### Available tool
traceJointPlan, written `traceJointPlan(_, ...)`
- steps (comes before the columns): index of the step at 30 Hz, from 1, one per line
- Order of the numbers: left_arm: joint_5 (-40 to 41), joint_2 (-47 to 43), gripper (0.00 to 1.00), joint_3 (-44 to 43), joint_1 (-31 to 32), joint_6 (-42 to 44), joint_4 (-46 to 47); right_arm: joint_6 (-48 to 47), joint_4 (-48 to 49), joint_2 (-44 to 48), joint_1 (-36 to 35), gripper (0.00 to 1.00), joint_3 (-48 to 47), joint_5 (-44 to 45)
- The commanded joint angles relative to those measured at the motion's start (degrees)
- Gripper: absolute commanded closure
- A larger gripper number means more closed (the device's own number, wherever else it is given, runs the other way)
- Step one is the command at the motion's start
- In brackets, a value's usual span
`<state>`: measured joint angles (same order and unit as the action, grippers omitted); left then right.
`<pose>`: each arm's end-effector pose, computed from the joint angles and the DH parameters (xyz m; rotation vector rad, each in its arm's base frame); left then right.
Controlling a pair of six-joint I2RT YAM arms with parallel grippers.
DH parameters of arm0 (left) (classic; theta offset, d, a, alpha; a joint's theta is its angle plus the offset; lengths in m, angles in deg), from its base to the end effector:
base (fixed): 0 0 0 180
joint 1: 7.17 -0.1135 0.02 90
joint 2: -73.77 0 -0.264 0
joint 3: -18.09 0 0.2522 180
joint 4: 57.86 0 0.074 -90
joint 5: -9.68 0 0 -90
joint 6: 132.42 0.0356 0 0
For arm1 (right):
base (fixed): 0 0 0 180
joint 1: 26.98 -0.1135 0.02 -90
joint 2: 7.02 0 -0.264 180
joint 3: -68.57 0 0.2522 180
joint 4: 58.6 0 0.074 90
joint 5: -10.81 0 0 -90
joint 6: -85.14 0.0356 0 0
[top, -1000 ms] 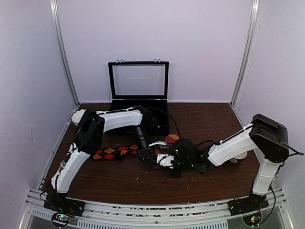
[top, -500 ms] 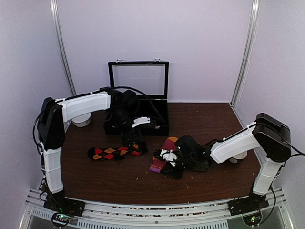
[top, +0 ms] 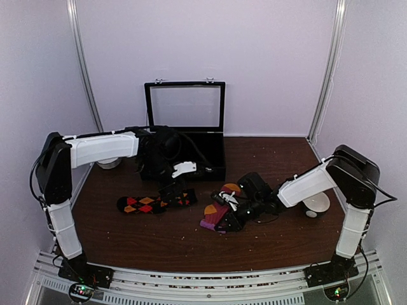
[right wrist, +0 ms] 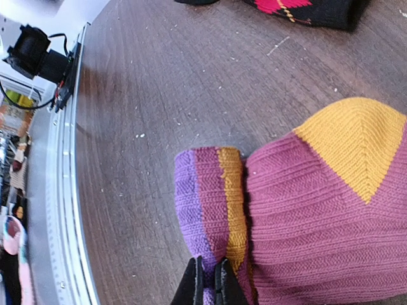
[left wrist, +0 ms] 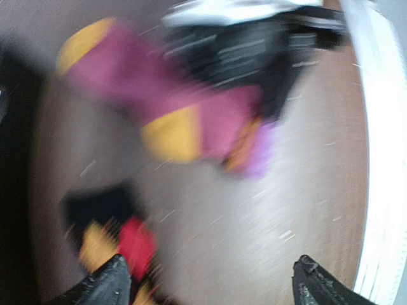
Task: Roll the socks
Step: Roll the sock at the center of the board.
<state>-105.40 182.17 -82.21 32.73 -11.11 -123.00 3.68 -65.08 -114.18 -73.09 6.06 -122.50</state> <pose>0.2846 -0.2577 0.2267 1.7125 2.2332 -0.6549 0.2181 0.2620 0.1107 -1.1678 2.3158 1.3220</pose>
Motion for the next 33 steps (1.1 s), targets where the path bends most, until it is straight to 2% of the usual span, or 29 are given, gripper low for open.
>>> traceJointPlan(1,-6.9,2.5,0.12,-0.7,5.1,5.8,0.9,4.3,-10.3,-5.7,1.8,1.0,2.3,3.2)
traceJointPlan(4,-8.1,4.5,0.18,-1.9,7.1,7.3,2.2,5.8,-9.1,-6.3,2.9,1.0,3.4,2.7)
traceJointPlan(7,-9.2,8.0,0.29,-5.3,8.6,8.0,1.2,7.7,-7.4,-6.5,4.5,1.0,4.5,1.9)
traceJointPlan(16,-7.6,15.4,0.45,-11.7,11.4,6.4,0.3,8.2,-7.9,-6.9,6.3,1.0,4.1,0.4)
traceJointPlan(19,-6.4,16.1,0.46,-12.2,11.8,5.9,1.5,8.1,-9.1,-7.6,6.4,1.0,3.2,0.0)
traceJointPlan(25,-0.4,17.6,0.32,-12.2,12.3,5.6,2.7,7.7,-11.6,-8.8,6.7,1.0,2.1,-0.6)
traceJointPlan(27,1.5,17.6,0.31,-11.6,12.3,5.7,3.8,8.0,-11.3,-9.1,6.9,1.0,2.2,-0.8)
traceJointPlan(29,3.0,18.2,0.33,-11.5,12.4,6.0,4.3,8.3,-11.3,-9.5,7.0,1.0,1.7,-1.1)
traceJointPlan(33,4.3,19.6,0.44,-12.8,12.5,6.6,4.2,9.1,-11.4,-9.7,7.0,1.0,0.6,-1.6)
